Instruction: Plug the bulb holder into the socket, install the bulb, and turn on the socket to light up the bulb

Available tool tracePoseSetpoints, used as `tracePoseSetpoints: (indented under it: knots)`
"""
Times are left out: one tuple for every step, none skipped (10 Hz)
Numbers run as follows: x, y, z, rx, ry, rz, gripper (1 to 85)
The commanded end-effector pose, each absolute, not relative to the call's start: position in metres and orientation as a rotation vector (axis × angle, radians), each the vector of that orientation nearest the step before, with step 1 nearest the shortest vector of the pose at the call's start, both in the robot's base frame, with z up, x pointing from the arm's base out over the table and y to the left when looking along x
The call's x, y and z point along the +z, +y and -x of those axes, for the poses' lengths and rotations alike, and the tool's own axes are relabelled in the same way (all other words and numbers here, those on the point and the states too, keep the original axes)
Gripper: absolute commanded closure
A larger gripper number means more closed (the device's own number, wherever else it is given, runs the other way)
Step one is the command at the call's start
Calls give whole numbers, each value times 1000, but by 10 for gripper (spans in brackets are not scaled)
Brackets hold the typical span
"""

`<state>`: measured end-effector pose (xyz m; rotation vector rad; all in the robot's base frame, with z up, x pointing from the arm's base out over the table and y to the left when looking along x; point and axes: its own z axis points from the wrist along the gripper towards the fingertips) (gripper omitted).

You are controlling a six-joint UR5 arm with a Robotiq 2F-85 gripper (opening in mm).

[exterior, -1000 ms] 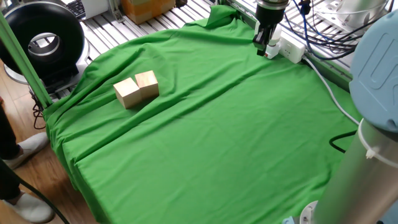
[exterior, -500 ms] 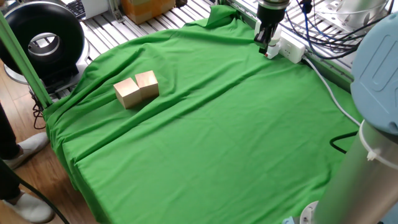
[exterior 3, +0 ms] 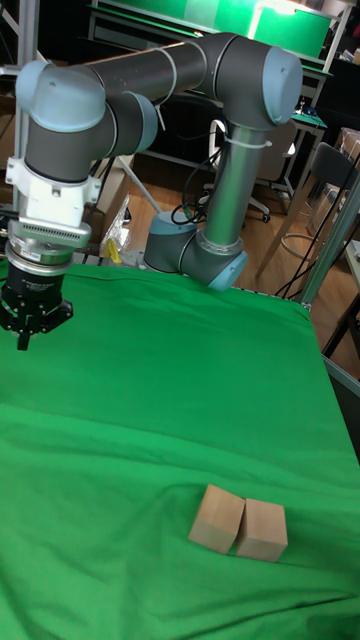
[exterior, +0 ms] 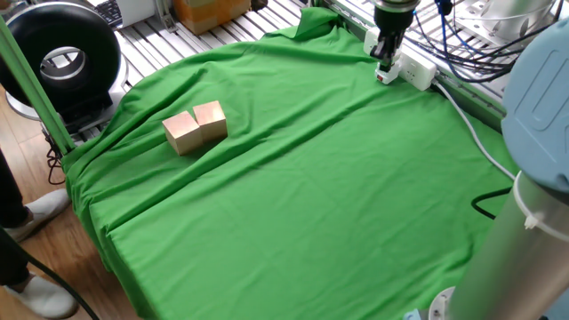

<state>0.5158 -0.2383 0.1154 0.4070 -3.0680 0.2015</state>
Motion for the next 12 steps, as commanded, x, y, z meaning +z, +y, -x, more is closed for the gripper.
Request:
tracePoseSetpoints:
  knots:
    - [108,-266,-507,300,-3058,-350,847]
    - [106,-265,-489,268,-3015,-257,847]
    - [106,-268,-488,260,-3016,-269,847]
    - [105,-270,-497,271,-3033,-309,847]
    - [106,-269,-507,298,-3043,-336,847]
    - [108,-262,-507,298,-3035,-302,847]
    - [107,-264,-509,307,-3031,-299,847]
    - [105,-273,-509,328,-3028,-320,847]
    - [105,-287,-509,366,-3025,-356,847]
    - [107,-299,-508,412,-3015,-378,847]
    - [108,-302,-501,406,-3004,-361,847]
    - [108,-305,-500,389,-3004,-376,847]
